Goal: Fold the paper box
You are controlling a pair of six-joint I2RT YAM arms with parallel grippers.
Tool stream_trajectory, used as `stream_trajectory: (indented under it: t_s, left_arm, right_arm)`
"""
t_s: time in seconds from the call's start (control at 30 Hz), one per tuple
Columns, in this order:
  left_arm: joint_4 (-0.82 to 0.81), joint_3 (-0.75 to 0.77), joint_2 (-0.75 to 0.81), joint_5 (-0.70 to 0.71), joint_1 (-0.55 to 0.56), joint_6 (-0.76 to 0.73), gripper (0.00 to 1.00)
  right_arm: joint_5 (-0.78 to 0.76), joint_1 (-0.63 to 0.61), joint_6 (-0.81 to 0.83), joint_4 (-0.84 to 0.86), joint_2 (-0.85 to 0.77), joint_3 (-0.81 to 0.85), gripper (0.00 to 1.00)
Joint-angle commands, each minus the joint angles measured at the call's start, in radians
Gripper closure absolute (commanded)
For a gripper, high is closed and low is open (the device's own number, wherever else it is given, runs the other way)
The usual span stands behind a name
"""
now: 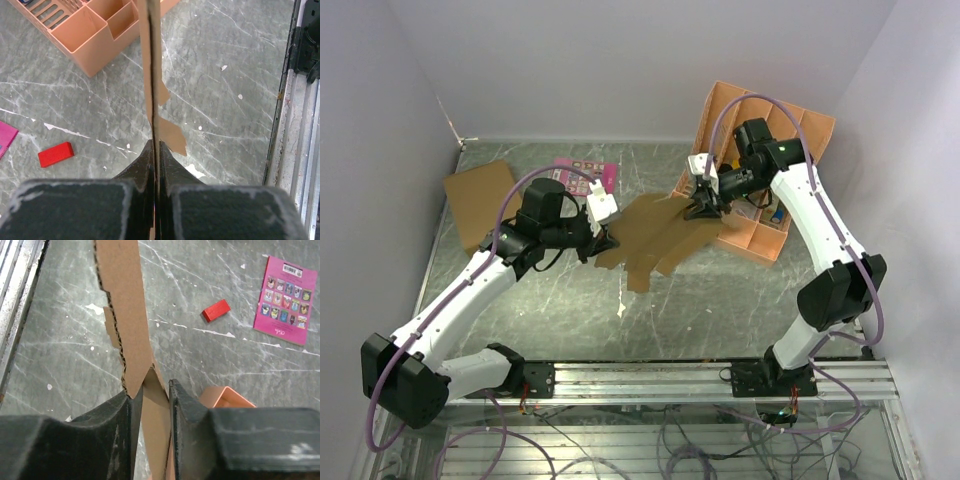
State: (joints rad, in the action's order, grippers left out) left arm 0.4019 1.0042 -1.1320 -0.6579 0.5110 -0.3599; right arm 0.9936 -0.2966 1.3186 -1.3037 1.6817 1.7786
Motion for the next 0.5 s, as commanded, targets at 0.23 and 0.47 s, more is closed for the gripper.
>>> stream_trajectory:
  t_s: [0.23,0.47]
  left_arm:
    - [-0.026,0.037,0.021,-0.040,-0.010,-0.025,0.93]
    - [-0.016,0.031,0.019,-0.012,-0.012,-0.031,0.93]
  right_arm:
    - [0.065,-0.007,0.086,-0.073,0.018,-0.005,1.00]
    - [0.002,0.001,-0.031,-0.017,0.003,0.023,0.65]
